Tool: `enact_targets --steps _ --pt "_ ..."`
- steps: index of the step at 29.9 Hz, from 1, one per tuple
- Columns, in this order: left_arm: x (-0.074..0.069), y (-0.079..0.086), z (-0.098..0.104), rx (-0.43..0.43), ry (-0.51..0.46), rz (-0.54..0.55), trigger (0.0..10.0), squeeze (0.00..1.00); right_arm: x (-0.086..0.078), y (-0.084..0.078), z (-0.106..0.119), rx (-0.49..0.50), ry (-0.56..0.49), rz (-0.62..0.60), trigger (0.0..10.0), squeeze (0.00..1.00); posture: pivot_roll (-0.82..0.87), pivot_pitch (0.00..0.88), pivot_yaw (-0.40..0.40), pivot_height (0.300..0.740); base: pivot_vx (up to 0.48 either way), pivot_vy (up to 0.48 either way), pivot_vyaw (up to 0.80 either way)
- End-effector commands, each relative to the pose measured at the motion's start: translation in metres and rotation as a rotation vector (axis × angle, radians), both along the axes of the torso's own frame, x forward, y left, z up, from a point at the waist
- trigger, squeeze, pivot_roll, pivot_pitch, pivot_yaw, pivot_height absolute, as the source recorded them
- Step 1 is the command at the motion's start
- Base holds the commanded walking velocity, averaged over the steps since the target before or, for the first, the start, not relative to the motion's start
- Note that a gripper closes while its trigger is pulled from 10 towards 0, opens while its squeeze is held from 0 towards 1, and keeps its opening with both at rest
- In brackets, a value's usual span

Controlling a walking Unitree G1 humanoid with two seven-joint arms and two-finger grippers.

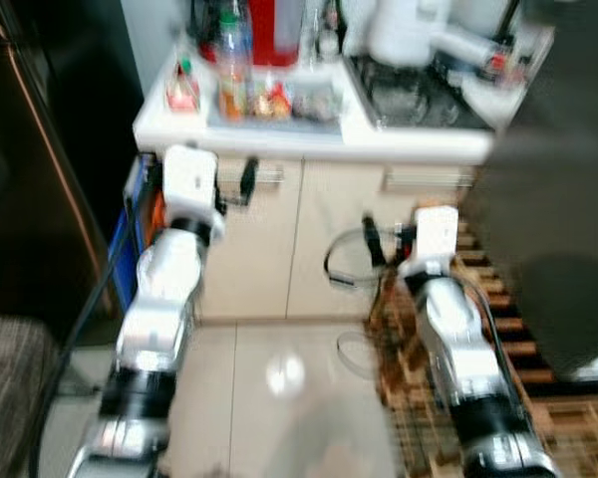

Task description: Restocking fridge

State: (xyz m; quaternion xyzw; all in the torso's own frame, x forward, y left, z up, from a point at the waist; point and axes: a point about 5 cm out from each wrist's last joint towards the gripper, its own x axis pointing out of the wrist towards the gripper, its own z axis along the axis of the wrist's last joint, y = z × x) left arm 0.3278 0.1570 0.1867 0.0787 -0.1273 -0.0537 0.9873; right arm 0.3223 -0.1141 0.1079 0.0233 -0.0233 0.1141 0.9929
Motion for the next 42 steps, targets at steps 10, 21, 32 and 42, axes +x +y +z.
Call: enact_targets --steps 10,21,32,42 --pt "0.013 0.000 0.051 0.005 -0.155 -0.042 10.0 0.00 0.001 0.001 0.001 -0.008 -0.020 0.017 10.0 0.00 0.06 0.000 -0.048 0.740 0.480 0.000 0.00" --pt "0.029 -0.010 0.098 0.037 -0.262 -0.099 10.0 0.00 -0.003 0.005 0.023 0.019 -0.101 0.033 10.0 0.00 0.04 0.000 -0.052 0.740 0.480 0.000 0.00" --pt "0.038 -0.007 0.121 0.004 -0.278 -0.139 10.0 0.00 -0.027 0.025 0.071 0.108 -0.239 0.249 10.0 0.00 0.00 0.000 -0.024 0.740 0.480 0.000 0.00" --pt "0.034 -0.004 0.146 -0.071 -0.300 -0.193 10.0 0.00 -0.030 0.023 0.080 0.167 -0.196 0.323 10.0 0.00 0.01 0.000 -0.027 0.740 0.096 0.000 0.00"
